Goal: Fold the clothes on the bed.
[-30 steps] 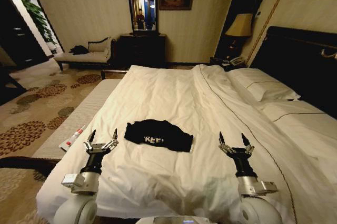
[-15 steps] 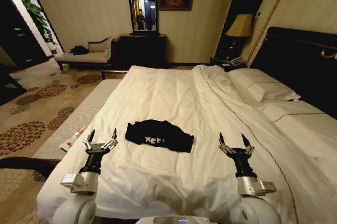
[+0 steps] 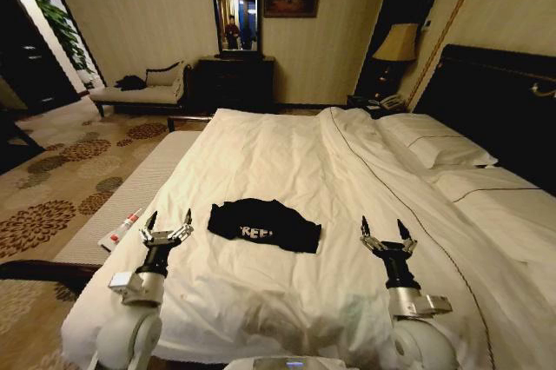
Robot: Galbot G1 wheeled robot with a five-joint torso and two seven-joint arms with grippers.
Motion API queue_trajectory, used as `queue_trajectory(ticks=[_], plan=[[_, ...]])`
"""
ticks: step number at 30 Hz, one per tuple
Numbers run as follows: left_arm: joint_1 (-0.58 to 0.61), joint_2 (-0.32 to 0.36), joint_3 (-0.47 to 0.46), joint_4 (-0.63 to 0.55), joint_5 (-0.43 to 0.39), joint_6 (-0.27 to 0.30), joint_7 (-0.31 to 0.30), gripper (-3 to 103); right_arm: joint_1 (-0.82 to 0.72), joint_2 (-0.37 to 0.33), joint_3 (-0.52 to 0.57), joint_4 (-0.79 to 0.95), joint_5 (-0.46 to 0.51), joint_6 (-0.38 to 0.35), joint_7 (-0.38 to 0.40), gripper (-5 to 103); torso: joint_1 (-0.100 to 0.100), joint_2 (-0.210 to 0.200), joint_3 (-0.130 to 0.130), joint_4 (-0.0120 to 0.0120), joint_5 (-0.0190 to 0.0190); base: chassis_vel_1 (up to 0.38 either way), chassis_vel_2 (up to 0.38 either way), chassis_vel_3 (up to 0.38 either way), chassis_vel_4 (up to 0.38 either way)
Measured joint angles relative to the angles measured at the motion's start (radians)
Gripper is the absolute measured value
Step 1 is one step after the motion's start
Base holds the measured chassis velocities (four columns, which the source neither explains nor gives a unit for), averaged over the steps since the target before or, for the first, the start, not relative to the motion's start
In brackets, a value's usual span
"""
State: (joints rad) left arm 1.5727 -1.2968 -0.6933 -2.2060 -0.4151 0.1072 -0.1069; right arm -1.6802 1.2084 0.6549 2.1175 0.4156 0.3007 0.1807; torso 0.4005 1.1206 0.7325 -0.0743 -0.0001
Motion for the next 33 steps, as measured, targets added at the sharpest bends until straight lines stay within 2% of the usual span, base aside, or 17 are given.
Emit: queue_trajectory(ticks=[1, 5, 8, 9, 10, 11, 12, 13, 16, 18, 19, 21, 23, 26, 29, 31, 33], plan=[[0.000, 0.000, 0.000, 0.000, 0.000, 0.000, 0.000, 100, 0.000, 0.000, 0.000, 0.000, 0.000, 0.000, 0.000, 100, 0.000, 0.000, 0.000, 0.0000, 0.0000, 0.000, 0.000, 0.000, 0.000], [-0.050, 0.042, 0.009, 0.059, -0.044, 0.066, -0.015, 100, 0.044, -0.025, -0.027, -0.011, 0.032, -0.023, 0.025, 100, 0.000, 0.000, 0.000, 0.0004, -0.0001, 0.000, 0.000, 0.000, 0.000], [-0.187, 0.152, 0.031, 0.162, -0.165, 0.191, -0.041, 100, 0.102, -0.034, -0.087, -0.015, 0.077, -0.078, 0.124, 100, 0.000, 0.000, 0.000, 0.0004, -0.0002, 0.000, 0.000, 0.000, 0.000], [-0.215, 0.170, 0.039, 0.176, -0.196, 0.218, -0.049, 100, 0.109, -0.033, -0.094, -0.015, 0.082, -0.088, 0.140, 100, 0.000, 0.000, 0.000, 0.0002, -0.0003, 0.000, 0.000, 0.000, 0.000], [-0.215, 0.170, 0.039, 0.176, -0.196, 0.218, -0.049, 100, 0.109, -0.033, -0.094, -0.015, 0.082, -0.088, 0.140, 100, 0.000, 0.000, 0.000, 0.0002, -0.0003, 0.000, 0.000, 0.000, 0.000], [-0.294, 0.221, 0.069, 0.212, -0.273, 0.294, -0.069, 100, 0.125, -0.026, -0.109, -0.018, 0.087, -0.110, 0.176, 100, 0.000, 0.000, 0.000, 0.0001, -0.0004, 0.000, 0.000, 0.000, 0.000], [-0.335, 0.246, 0.086, 0.230, -0.303, 0.332, -0.079, 100, 0.129, -0.023, -0.114, -0.020, 0.088, -0.117, 0.186, 100, 0.000, 0.000, 0.000, -0.0001, -0.0003, 0.000, 0.000, 0.000, 0.000], [-0.335, 0.246, 0.086, 0.230, -0.303, 0.332, -0.079, 100, 0.129, -0.023, -0.114, -0.020, 0.088, -0.117, 0.186, 100, 0.000, 0.000, 0.000, -0.0001, -0.0003, 0.000, 0.000, 0.000, 0.000], [-0.513, 0.373, 0.193, 0.316, -0.398, 0.495, -0.125, 100, 0.157, -0.010, -0.140, -0.040, 0.088, -0.133, 0.216, 100, 0.000, 0.000, 0.000, -0.0009, 0.0001, 0.000, 0.000, 0.000, 0.000], [-0.531, 0.389, 0.206, 0.326, -0.405, 0.511, -0.131, 100, 0.164, -0.010, -0.146, -0.046, 0.089, -0.134, 0.218, 100, 0.000, 0.000, 0.000, -0.0006, -0.0001, 0.000, 0.000, 0.000, 0.000], [-0.578, 0.436, 0.241, 0.353, -0.427, 0.560, -0.146, 100, 0.191, -0.015, -0.170, -0.065, 0.093, -0.136, 0.224, 100, 0.000, 0.000, 0.000, -0.0004, 0.0001, 0.000, 0.000, 0.000, 0.000], [-0.638, 0.472, 0.291, 0.378, -0.452, 0.613, -0.167, 100, 0.219, -0.019, -0.195, -0.085, 0.096, -0.139, 0.231, 100, 0.000, 0.000, 0.000, 0.0016, 0.0000, 0.000, 0.000, 0.000, 0.000], [-0.664, 0.478, 0.312, 0.385, -0.457, 0.625, -0.169, 100, 0.221, -0.018, -0.198, -0.089, 0.096, -0.140, 0.233, 100, 0.000, 0.000, 0.000, 0.0017, 0.0000, 0.000, 0.000, 0.000, 0.000], [-0.814, 0.493, 0.473, 0.447, -0.442, 0.642, -0.144, 100, 0.221, -0.010, -0.201, -0.094, 0.102, -0.144, 0.251, 100, 0.000, 0.000, 0.000, -0.0003, -0.0003, 0.000, 0.000, 0.000, 0.000], [-0.859, 0.493, 0.521, 0.469, -0.426, 0.642, -0.128, 100, 0.221, -0.008, -0.200, -0.094, 0.103, -0.145, 0.255, 100, 0.000, 0.000, 0.000, -0.0006, -0.0002, 0.000, 0.000, 0.000, 0.000], [-0.970, 0.488, 0.655, 0.521, -0.405, 0.641, -0.082, 100, 0.220, -0.003, -0.192, -0.094, 0.105, -0.147, 0.264, 100, 0.000, 0.000, 0.000, -0.0003, 0.0002, 0.000, 0.000, 0.000, 0.000], [-0.995, 0.487, 0.689, 0.532, -0.405, 0.640, -0.072, 100, 0.219, -0.003, -0.189, -0.094, 0.105, -0.148, 0.267, 100, 0.000, 0.000, 0.000, -0.0003, 0.0002, 0.000, 0.000, 0.000, 0.000]])
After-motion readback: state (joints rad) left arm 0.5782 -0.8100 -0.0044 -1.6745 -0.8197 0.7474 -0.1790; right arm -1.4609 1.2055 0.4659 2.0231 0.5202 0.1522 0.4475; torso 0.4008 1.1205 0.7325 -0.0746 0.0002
